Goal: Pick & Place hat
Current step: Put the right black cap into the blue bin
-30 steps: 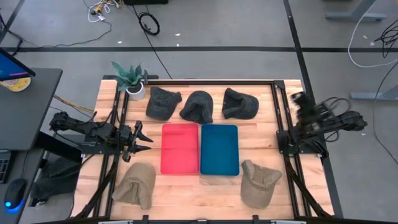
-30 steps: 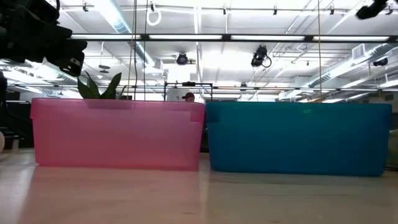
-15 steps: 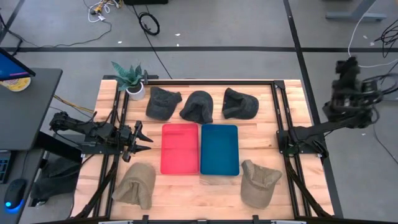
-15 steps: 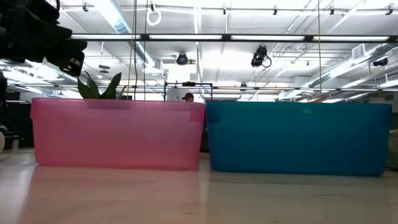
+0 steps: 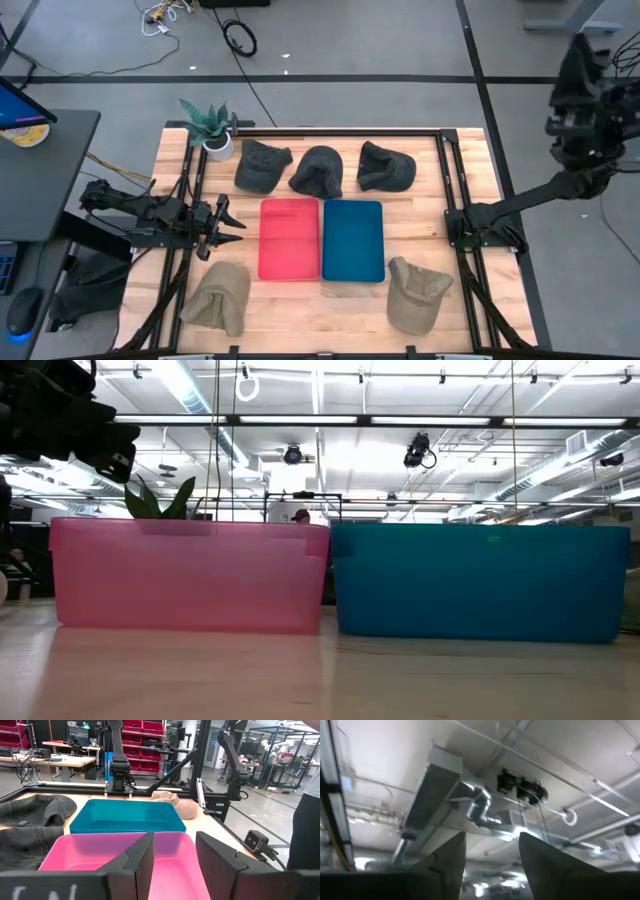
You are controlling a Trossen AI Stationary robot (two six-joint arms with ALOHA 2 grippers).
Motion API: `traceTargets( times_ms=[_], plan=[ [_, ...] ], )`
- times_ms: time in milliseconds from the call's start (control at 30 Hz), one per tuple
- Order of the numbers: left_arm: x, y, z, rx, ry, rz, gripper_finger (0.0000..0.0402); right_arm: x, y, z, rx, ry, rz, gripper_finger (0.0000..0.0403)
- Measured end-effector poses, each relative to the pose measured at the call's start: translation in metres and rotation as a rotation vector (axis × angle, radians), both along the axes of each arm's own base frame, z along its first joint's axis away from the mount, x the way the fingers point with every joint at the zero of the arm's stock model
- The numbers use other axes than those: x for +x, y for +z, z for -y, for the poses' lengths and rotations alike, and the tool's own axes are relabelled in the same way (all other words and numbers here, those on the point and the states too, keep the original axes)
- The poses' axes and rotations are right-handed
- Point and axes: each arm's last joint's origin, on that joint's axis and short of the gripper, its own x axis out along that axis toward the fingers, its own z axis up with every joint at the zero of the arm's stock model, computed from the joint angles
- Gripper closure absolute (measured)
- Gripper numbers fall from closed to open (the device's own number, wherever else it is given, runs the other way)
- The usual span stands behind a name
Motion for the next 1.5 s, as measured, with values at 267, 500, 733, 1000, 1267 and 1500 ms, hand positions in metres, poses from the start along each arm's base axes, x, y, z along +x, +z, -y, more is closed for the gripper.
traceTargets(
  times_ms=[267,500,733,1000,1267,1500],
  plan=[
    [0.000,0.000,0.000,0.000,0.000,0.000,0.0252,0.023,0.029,0.004,0.253,-0.174,-0.174,0.0214],
    [0.000,0.000,0.000,0.000,0.000,0.000,0.0252,0.049,0.043,0.003,0.426,-0.278,-0.320,0.0214],
    [0.000,0.000,0.000,0.000,0.000,0.000,0.0252,0.063,0.064,0.004,0.697,-0.510,-0.332,0.0214],
    [0.000,0.000,0.000,0.000,0.000,0.000,0.0252,0.079,0.077,-0.007,0.848,-0.578,-0.385,0.0214],
    [0.000,0.000,0.000,0.000,0.000,0.000,0.0252,0.095,0.090,-0.016,0.536,-0.429,-0.358,0.0214],
    [0.000,0.000,0.000,0.000,0.000,0.000,0.0252,0.105,0.089,-0.020,0.232,-0.047,-0.288,0.0214]
  ],
)
